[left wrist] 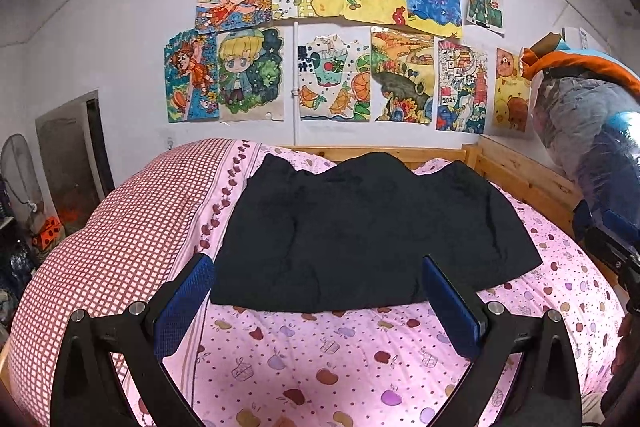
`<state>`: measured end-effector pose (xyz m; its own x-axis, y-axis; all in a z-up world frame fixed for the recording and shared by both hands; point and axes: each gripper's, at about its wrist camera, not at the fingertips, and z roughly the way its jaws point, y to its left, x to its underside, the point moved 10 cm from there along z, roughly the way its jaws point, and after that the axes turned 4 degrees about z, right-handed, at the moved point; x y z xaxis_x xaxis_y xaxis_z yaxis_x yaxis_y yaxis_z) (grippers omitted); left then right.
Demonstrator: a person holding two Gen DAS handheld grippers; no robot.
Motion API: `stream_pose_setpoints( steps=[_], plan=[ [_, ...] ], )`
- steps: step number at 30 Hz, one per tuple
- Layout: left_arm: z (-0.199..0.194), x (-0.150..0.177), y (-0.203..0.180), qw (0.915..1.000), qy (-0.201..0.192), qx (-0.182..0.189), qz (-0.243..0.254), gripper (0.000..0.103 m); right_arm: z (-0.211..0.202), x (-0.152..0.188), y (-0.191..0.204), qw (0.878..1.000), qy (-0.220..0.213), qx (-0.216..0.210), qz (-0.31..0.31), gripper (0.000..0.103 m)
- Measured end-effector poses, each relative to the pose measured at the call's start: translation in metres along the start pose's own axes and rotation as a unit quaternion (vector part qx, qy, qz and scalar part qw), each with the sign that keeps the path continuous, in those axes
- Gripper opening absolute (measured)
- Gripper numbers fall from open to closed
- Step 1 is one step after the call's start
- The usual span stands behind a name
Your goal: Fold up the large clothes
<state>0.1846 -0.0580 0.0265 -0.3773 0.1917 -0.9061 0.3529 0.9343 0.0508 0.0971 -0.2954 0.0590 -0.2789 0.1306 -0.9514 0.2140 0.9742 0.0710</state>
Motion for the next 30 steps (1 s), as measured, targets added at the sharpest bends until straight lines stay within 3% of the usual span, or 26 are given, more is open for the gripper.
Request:
stream_pose_setpoints(
  steps=[11,20,30],
  plan=[
    [-0.006,0.043,0.005,0.9996,0.03,-0.003,0.0,0.103,-0.015,0.027,0.006,1.0,0.007,0.01,0.003,0.099],
    [-0.025,0.053,0.008,0.9998,0.001,-0.013,0.013,0.103,-0.027,0.06,-0.003,0.999,0.027,0.03,0.019,0.1],
    [-0.035,0.068,-0.005,0.9999,-0.002,0.006,0.012,0.103,-0.043,0.083,0.008,0.999,0.028,0.041,-0.005,0.1]
  ],
)
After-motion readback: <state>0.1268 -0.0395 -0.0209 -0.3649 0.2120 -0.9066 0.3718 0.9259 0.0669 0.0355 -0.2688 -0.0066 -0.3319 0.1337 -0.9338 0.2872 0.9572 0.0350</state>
